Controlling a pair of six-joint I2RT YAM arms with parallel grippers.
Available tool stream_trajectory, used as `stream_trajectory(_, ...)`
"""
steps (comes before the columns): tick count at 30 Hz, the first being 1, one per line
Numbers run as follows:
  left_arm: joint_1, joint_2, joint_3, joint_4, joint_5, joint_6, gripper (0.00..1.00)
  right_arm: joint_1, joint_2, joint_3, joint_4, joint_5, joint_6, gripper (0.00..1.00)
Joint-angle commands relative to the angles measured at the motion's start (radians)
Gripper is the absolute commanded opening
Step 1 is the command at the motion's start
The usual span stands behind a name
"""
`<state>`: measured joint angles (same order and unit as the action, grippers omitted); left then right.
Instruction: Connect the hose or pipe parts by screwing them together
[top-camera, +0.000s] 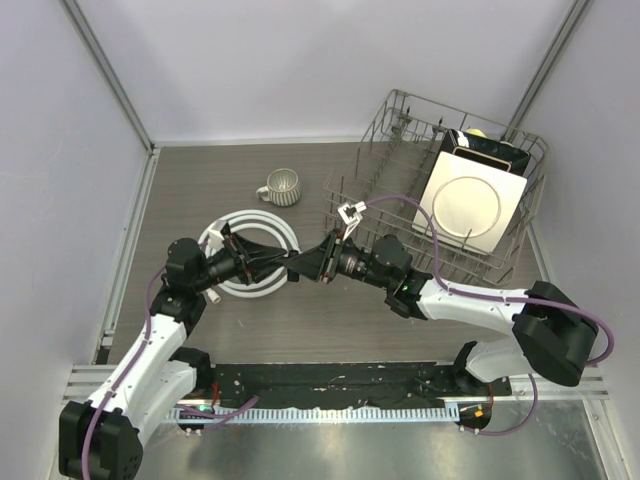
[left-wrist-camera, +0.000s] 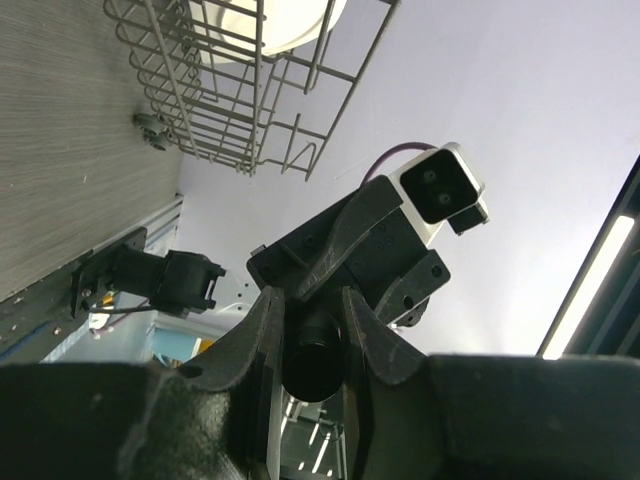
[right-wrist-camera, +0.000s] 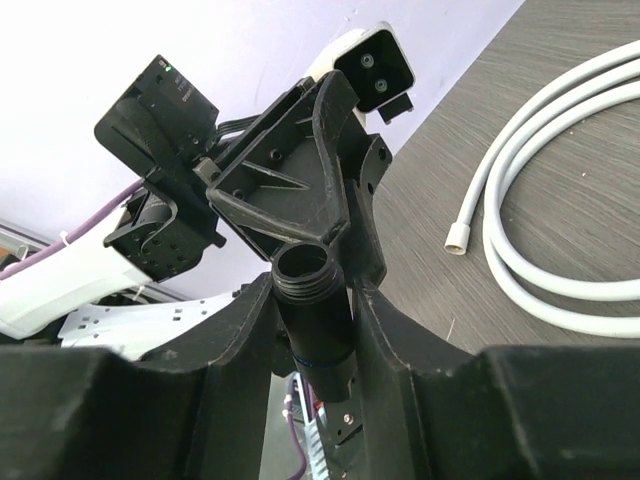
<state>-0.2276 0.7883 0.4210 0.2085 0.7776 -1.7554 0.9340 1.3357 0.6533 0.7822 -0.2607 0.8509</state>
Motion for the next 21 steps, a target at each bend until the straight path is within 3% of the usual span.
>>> stream_trajectory(1,0.007,-0.018,-0.001,0.048,-0.014,-0.016,0.00,0.008,0.003,0.040,0.063,-0.038,0.007,0.33)
stream_trajectory(3,0.007,-0.014,-0.001,0.046,-0.020,-0.016,0.00,0.006,0.005,0.039,0.065,-0.047,0.004,0.28)
stream_trajectory(4,0.007,-0.012,-0.001,0.045,-0.023,-0.016,0.00,0.006,0.008,0.045,0.062,-0.055,0.004,0.29)
stream_trajectory(5,0.005,-0.012,-0.002,0.046,-0.029,-0.018,0.00,0.006,0.010,0.048,0.057,-0.063,0.001,0.38)
stream_trajectory(8,0.005,-0.009,-0.002,0.046,-0.032,-0.018,0.00,0.006,0.014,0.045,0.052,-0.071,0.007,0.43)
stream_trajectory(21,0.005,-0.032,-0.001,0.017,-0.051,-0.010,0.00,0.006,0.022,0.065,-0.035,-0.015,-0.010,0.44)
